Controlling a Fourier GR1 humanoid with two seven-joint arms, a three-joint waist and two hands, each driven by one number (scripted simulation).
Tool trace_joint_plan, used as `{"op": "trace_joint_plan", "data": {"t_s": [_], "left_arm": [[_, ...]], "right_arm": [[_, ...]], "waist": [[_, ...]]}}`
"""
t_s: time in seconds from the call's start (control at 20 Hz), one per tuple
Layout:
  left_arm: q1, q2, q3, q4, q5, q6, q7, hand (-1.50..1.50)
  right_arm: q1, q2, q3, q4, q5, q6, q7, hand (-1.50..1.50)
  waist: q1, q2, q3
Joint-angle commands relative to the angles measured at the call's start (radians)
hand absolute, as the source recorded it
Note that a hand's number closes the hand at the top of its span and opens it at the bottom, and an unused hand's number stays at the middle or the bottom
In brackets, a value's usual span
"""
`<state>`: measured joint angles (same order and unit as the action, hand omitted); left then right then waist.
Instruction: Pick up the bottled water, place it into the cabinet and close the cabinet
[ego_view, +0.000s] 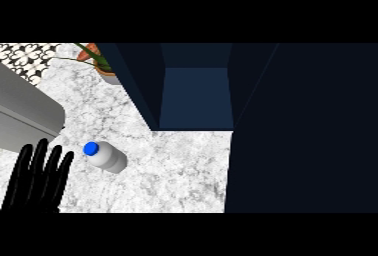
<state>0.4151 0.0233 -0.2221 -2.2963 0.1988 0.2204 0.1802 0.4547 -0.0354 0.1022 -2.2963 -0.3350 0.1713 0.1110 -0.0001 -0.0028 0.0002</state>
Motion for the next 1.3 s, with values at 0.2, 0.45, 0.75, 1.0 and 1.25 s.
{"op": "trace_joint_plan", "data": {"t_s": [0.2, 0.45, 0.75, 1.0, 1.25], "left_arm": [[0.152, 0.02, 0.03, -0.008, 0.062, -0.074, -0.11, -1.5], [0.137, 0.017, 0.065, 0.077, 0.091, -0.131, -0.208, -1.5], [0.035, 0.028, 0.185, 0.133, 0.14, -0.093, -0.145, -1.5], [0.026, 0.054, 0.273, 0.257, 0.157, -0.157, -0.244, -1.5], [-0.019, 0.078, 0.324, 0.404, 0.172, -0.245, -0.313, -1.5]], "right_arm": [[0.055, 0.01, 0.009, 0.019, 0.014, 0.043, -0.055, -1.5], [0.042, 0.02, 0.031, 0.055, 0.075, 0.054, -0.103, -1.5], [0.085, 0.035, 0.095, 0.044, 0.102, 0.039, -0.136, -1.5], [0.175, -0.01, 0.031, 0.023, 0.035, 0.13, -0.196, -1.5], [0.113, 0.013, 0.049, 0.067, 0.089, 0.092, -0.19, -1.5]], "waist": [[0.003, 0.0, 0.0], [0.002, 0.001, -0.001], [-0.005, 0.002, 0.0], [-0.008, 0.001, 0.0], [-0.003, 0.002, 0.0]]}}
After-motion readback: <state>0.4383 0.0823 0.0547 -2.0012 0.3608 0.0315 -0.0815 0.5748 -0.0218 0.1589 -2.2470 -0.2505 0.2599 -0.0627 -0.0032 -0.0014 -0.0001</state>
